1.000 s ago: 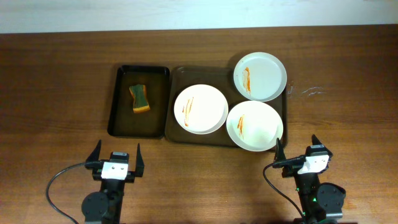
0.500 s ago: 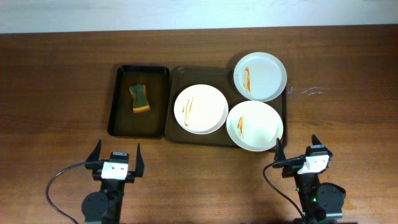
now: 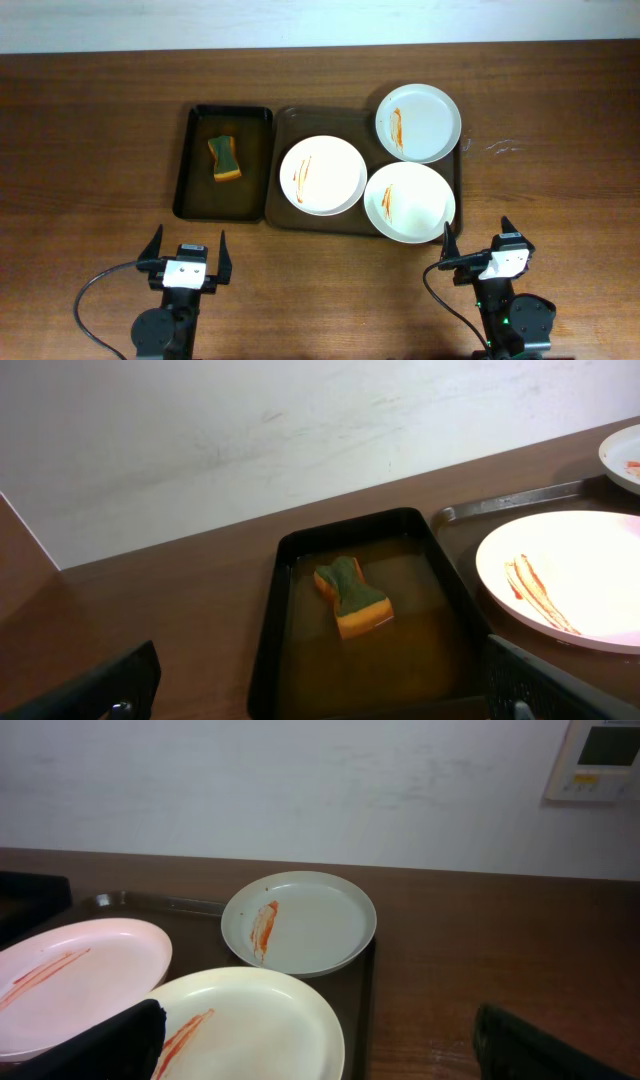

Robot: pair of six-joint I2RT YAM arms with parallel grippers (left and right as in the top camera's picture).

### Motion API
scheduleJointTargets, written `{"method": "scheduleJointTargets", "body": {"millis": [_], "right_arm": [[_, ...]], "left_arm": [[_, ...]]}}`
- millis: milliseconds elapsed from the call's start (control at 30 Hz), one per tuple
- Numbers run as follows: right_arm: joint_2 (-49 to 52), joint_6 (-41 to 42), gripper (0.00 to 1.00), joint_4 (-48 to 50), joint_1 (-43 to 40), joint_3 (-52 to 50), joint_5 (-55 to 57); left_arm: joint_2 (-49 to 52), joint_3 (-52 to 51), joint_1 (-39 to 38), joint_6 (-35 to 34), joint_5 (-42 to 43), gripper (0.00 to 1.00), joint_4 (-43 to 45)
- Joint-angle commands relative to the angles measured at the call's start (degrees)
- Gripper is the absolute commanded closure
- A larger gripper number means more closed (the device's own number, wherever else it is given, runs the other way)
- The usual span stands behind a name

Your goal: Clean dirty plates on tray and stack at the side

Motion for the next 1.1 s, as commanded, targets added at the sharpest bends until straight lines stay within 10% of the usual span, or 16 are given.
{"method": "scheduleJointTargets", "body": {"millis": [0,300,533,700,900,1067], "right_arm": [[-0.33,0.66,0.02,0.02,0.35,-0.31,0.72],[-0.33,5.01,0.02,15.61,0.37,2.95,-16.09],[6.4,6.23,0.02,14.51,0.37,17.25,-18.91],[30.45,6.23,0.02,1.88,0.37,36.06,-22.73],[71.14,6.23,0.02,-43.39,0.37,77.24,-25.53],[93.5,10.27,0.11,-39.41,2.19,81.55,-31.61]], "left_arm": [[-0.46,-0.31,-0.28,1.09,-0.02,0.01,-0.07],[2.01,8.41,-0.28,-5.97,6.4,0.0,4.13],[30.32,34.82,-0.28,-5.95,11.61,0.0,-3.91],[54.42,58.16,-0.28,-4.24,11.82,0.0,-25.18],[84.52,91.1,-0.28,-4.37,16.44,0.0,-58.14],[91.78,92.21,-0.28,-4.07,19.39,0.0,-58.8]]}}
